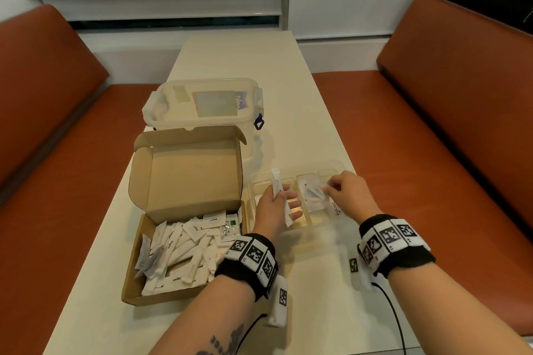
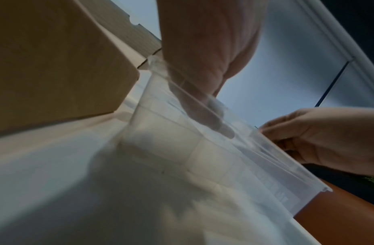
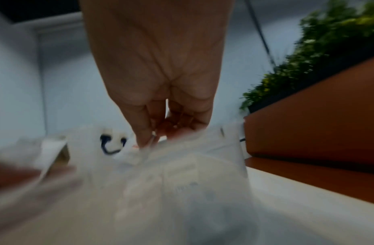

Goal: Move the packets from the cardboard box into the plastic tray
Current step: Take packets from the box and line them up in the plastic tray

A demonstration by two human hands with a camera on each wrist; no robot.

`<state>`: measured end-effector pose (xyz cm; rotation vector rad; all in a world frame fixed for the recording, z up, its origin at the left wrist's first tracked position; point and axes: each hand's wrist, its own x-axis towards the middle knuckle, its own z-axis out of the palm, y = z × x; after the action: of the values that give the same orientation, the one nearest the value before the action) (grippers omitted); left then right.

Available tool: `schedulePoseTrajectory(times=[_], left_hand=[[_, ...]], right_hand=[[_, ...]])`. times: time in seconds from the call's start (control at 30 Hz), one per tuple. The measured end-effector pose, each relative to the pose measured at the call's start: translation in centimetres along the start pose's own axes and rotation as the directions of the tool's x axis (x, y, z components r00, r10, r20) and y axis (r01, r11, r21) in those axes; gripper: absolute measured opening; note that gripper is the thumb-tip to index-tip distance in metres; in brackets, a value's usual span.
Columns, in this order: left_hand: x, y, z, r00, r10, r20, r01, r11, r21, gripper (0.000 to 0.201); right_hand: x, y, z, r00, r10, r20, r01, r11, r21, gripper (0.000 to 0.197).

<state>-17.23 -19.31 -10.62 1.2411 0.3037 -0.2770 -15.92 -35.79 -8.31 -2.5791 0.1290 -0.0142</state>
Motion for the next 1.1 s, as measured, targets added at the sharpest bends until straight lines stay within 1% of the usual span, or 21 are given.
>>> schedulePoseTrajectory(times=[0.03, 0.07, 0.13, 0.2, 0.3, 0.37, 0.43, 0.47, 0.5, 0.57, 0.6, 0.7, 0.77, 0.83, 0.9, 0.97, 1.03, 1.1], left_hand=[[0.1, 0.0, 0.1, 1.000, 0.006, -0.002, -0.006, 1.000, 0.013, 0.018], [0.2, 0.0, 0.1, 1.000, 0.015, -0.005, -0.014, 0.999, 0.039, 0.019], [0.3, -0.2, 0.2, 0.999, 0.038, -0.003, -0.038, 0.994, 0.100, 0.021], [0.4, -0.3, 0.1, 0.997, 0.076, 0.017, -0.078, 0.985, 0.156, 0.019], [0.3, -0.3, -0.2, 0.994, 0.103, 0.045, -0.109, 0.978, 0.177, 0.016], [0.3, -0.3, -0.2, 0.996, 0.087, 0.033, -0.091, 0.987, 0.129, 0.017], [0.3, -0.2, -0.2, 0.998, 0.052, 0.030, -0.054, 0.996, 0.070, 0.024], [0.3, -0.2, -0.2, 0.999, 0.045, 0.031, -0.047, 0.996, 0.074, 0.025], [0.3, -0.2, -0.3, 0.998, 0.056, 0.029, -0.059, 0.992, 0.111, 0.021], [0.4, -0.3, -0.4, 0.996, 0.082, 0.019, -0.084, 0.975, 0.204, 0.009], [0.4, -0.3, -0.4, 0.996, 0.085, 0.007, -0.084, 0.970, 0.228, 0.008], [0.7, -0.6, -0.4, 0.995, 0.089, -0.036, -0.078, 0.969, 0.236, 0.010], [0.7, -0.5, -0.4, 0.994, 0.091, -0.058, -0.076, 0.972, 0.221, 0.006], [0.7, -0.5, -0.4, 0.992, 0.097, -0.080, -0.081, 0.979, 0.185, 0.008], [0.8, -0.5, -0.5, 0.990, 0.105, -0.093, -0.089, 0.983, 0.158, 0.013], [0.7, -0.5, -0.4, 0.989, 0.108, -0.098, -0.093, 0.985, 0.144, 0.016], [0.7, -0.5, -0.4, 0.989, 0.104, -0.104, -0.090, 0.987, 0.137, 0.019], [0.7, -0.5, -0.5, 0.989, 0.102, -0.103, -0.087, 0.987, 0.135, 0.018]], right_hand=[[0.0, -0.1, -0.5, 1.000, 0.003, -0.017, -0.002, 0.996, 0.085, 0.026], [-0.1, -0.3, -0.9, 1.000, -0.001, -0.009, 0.003, 0.987, 0.162, 0.024], [-0.2, -0.8, -1.5, 0.998, -0.025, 0.061, 0.007, 0.961, 0.277, 0.020], [-0.2, -1.2, -1.5, 0.991, -0.057, 0.125, 0.014, 0.947, 0.322, 0.017], [-0.1, -1.5, -0.9, 0.984, -0.071, 0.166, 0.011, 0.941, 0.339, 0.015], [0.0, -1.5, -0.5, 0.984, -0.067, 0.163, 0.010, 0.944, 0.329, 0.014], [0.1, -1.3, -0.3, 0.985, -0.058, 0.163, 0.001, 0.944, 0.331, 0.014], [0.1, -1.3, -0.3, 0.984, -0.053, 0.171, -0.007, 0.943, 0.333, 0.016], [0.2, -1.2, -0.4, 0.983, -0.048, 0.180, -0.015, 0.944, 0.331, 0.016], [0.3, -1.2, -0.4, 0.980, -0.034, 0.195, -0.032, 0.945, 0.325, 0.009], [0.3, -1.2, -0.5, 0.981, -0.035, 0.193, -0.032, 0.942, 0.335, 0.005], [0.6, -0.8, -0.9, 0.992, -0.033, 0.123, -0.012, 0.937, 0.349, 0.009], [1.0, -0.3, -1.6, 0.998, -0.001, 0.055, -0.014, 0.958, 0.285, 0.006], [1.4, 0.3, -2.0, 0.999, 0.008, 0.040, -0.014, 0.988, 0.152, 0.009], [1.7, 0.4, -1.8, 0.992, -0.014, 0.123, 0.013, 1.000, 0.008, 0.010], [1.7, 0.3, -1.0, 0.974, -0.048, 0.224, 0.076, 0.990, -0.116, 0.010], [1.6, -0.1, 0.0, 0.960, -0.073, 0.271, 0.129, 0.973, -0.193, 0.012], [1.7, -0.5, 0.8, 0.954, -0.086, 0.286, 0.160, 0.956, -0.247, 0.015]])
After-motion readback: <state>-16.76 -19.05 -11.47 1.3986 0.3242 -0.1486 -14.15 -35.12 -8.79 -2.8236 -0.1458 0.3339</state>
